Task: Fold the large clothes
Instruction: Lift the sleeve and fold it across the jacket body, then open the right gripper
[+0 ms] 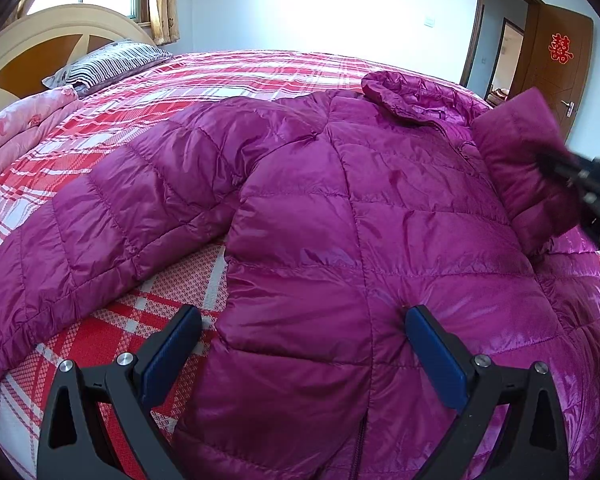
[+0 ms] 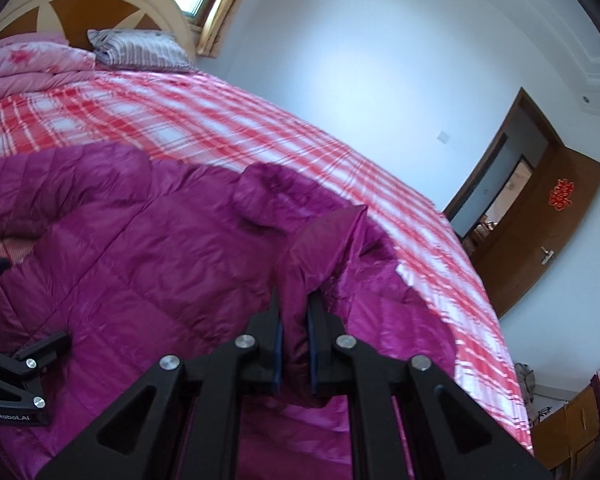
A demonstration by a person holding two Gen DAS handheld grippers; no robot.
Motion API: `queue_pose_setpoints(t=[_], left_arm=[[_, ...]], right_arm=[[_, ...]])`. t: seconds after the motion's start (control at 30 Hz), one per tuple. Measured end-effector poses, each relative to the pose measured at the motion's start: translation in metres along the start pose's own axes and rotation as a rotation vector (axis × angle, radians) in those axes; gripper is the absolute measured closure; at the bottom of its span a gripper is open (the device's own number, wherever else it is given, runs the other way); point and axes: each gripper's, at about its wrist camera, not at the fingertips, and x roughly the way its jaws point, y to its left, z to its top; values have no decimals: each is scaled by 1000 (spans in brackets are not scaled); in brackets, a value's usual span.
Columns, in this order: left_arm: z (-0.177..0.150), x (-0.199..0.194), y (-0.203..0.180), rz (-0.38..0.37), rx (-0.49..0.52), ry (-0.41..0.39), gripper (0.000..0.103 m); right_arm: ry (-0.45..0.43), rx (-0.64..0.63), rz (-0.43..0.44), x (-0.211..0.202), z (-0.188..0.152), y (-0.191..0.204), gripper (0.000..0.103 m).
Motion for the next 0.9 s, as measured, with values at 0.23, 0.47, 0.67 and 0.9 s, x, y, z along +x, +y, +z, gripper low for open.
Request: queue_pose_setpoints(t=[0.23,0.47,0.67,0.9], left_arm=[[-1,0,-2,7,6,-3,1],[2,-8,12,-58,-2,22,1],[30,-63,21,9,-41,-117,1],[83,-84,-53,-85,66,-207,1]], right_arm=[[44,23,93,18,-10,21,84],[-11,88,327,-18,-9,21,22],[-132,258,303,-60,-13,-52,22],[-6,677,38,-3,-49,-177,51]])
